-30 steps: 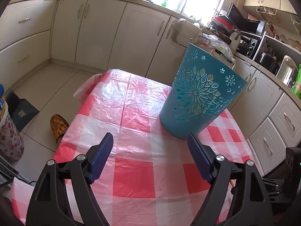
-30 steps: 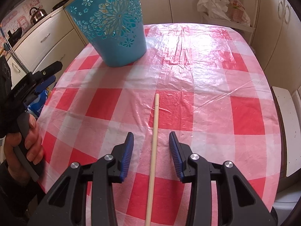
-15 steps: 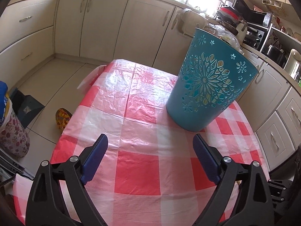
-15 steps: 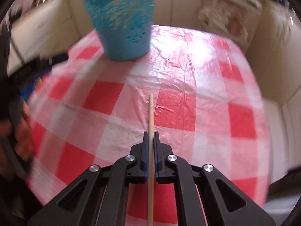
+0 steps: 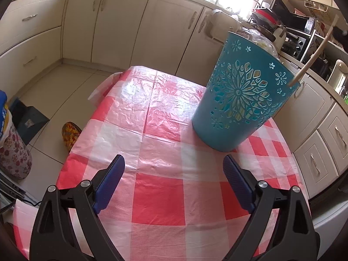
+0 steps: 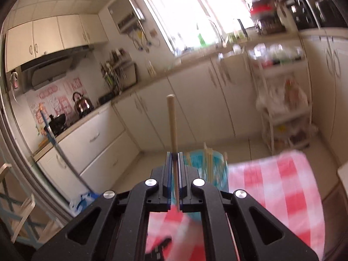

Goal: Organize utensils
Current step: 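Lift the stick in the right gripper over the blue bin and release it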

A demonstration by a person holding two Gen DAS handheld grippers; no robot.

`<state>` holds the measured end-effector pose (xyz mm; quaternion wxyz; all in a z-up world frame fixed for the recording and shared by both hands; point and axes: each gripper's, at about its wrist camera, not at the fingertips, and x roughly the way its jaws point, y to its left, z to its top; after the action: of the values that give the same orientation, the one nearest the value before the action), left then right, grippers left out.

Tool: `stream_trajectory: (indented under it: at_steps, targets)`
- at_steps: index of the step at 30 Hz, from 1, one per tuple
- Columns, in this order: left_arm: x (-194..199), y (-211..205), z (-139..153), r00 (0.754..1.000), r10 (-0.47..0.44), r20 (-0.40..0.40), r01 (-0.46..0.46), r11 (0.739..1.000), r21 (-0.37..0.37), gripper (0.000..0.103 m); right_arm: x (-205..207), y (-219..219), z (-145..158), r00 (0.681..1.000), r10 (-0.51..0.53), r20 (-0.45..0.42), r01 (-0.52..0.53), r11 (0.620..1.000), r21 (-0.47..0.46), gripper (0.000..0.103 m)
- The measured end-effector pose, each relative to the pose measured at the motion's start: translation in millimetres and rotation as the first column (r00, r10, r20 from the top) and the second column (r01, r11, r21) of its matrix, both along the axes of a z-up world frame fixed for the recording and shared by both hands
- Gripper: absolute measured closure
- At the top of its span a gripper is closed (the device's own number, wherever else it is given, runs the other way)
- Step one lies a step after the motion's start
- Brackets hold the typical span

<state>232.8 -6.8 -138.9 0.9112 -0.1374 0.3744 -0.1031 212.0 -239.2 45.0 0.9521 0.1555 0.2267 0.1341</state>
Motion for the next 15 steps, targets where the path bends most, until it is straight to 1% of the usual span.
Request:
stream_trajectory:
  at_steps: [2,6,9,11,15]
  targets:
    - [0,1,0,1.000,-0.001,0.001,0.001,1.000,-0.008,0.015,20,7,10,1.000,-0.007,0.030,0.007,1.000,-0.001,0.099]
    - [0,4,0,1.000,-0.003,0.007,0.003,1.000,-0.027,0.015,42,13,16,0.999,-0.024,0.041,0.025,0.999,-0.019,0.100]
    - [-1,5,0,1.000,-0.005,0.010,0.005,0.999,-0.037,0.015,55,15,7,1.000,-0.028,0.009,0.028,0.999,-0.042,0.100]
    - [-1,6,-1,1.000,-0.004,0.012,0.004,0.999,-0.042,0.015,57,11,-2,0.999,-0.014,-0.035,0.013,1.000,-0.025,0.100]
    - [-1,7,-1,1.000,-0.007,0.012,0.007,0.999,-0.050,0.015,37,1,-26,0.994,-0.002,-0.107,-0.002,0.999,-0.033,0.100]
